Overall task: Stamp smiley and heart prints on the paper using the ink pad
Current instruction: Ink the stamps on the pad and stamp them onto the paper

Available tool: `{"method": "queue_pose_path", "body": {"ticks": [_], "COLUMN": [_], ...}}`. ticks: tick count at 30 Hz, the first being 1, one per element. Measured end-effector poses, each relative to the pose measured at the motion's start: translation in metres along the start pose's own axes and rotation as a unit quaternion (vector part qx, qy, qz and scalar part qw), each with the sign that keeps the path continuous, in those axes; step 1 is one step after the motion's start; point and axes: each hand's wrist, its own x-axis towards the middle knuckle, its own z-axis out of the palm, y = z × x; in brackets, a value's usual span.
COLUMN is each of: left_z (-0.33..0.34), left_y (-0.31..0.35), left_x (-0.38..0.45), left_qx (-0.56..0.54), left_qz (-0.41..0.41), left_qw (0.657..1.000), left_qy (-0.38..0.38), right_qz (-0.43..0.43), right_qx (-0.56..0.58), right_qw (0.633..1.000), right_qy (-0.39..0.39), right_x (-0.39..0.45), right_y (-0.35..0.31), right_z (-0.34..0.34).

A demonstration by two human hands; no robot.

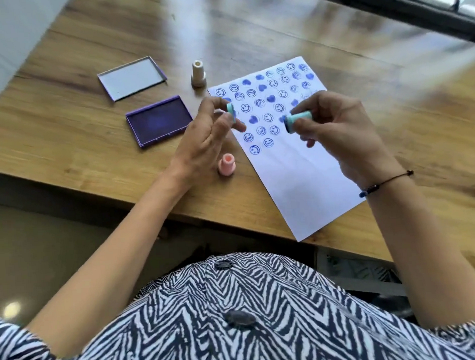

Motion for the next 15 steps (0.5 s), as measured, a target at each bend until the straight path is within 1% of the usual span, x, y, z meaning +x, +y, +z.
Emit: {"method": "queue_pose_path", "body": {"ticks": [3,6,11,15], "left_z": [-0.004,-0.007,-0.014,-0.019], "left_y": [0.013,0.022,0.029,0.032], "left_x": [-0.005,-0.011,-0.023,-0.032], "left_qx": [-0.095,-0.137,-0.125,-0.111], "left_qz": [0.006,0.012,0.009,-0.001], "left_qw": [0.995,0.99,0.992,0.993], "left_qy": [0.028,0.027,0.029,0.042], "right_qz": [-0.038,-0.074,-0.109,-0.117], "right_qx": [0.087,0.113,0.09,0.079], "right_qw": [0.995,0.99,0.989,0.989], "right_qy": [-0.028,-0.04,-0.035,-0.037], "right_x": [-0.001,0.001,0.001,0.0], "right_y": [-0.013,-0.023,-0.025,-0.025], "right_z": [0.016,0.036,0.054,0.06]}}
